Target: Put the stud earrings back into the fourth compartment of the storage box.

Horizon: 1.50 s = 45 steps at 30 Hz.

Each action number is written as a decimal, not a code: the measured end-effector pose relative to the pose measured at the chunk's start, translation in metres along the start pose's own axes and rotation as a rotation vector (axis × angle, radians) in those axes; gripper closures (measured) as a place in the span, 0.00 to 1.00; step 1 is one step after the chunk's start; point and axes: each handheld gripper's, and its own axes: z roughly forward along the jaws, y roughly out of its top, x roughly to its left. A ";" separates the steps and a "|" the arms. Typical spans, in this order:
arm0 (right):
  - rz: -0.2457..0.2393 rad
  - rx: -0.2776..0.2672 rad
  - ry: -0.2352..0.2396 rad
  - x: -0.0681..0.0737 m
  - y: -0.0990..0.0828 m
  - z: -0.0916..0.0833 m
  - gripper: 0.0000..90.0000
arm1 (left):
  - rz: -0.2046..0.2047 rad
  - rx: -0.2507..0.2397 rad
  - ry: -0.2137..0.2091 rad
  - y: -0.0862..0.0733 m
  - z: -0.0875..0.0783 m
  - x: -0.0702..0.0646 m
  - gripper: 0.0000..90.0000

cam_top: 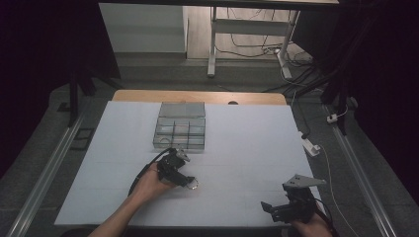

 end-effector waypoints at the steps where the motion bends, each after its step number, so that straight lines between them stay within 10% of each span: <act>1: -0.001 0.000 0.000 0.000 0.000 0.000 0.00 | 0.008 -0.003 -0.007 0.000 -0.001 -0.001 0.50; 9: -0.006 0.005 -0.004 0.000 0.000 0.000 0.00 | 0.019 -0.006 -0.060 -0.001 -0.002 -0.004 0.95; 26: -0.010 0.002 -0.001 0.001 0.000 0.000 0.00 | -0.139 -0.030 -0.116 0.003 -0.011 0.010 0.96; 45: -0.008 0.008 -0.001 0.001 0.000 0.001 0.00 | -0.272 -0.138 -0.024 -0.005 -0.053 0.047 0.96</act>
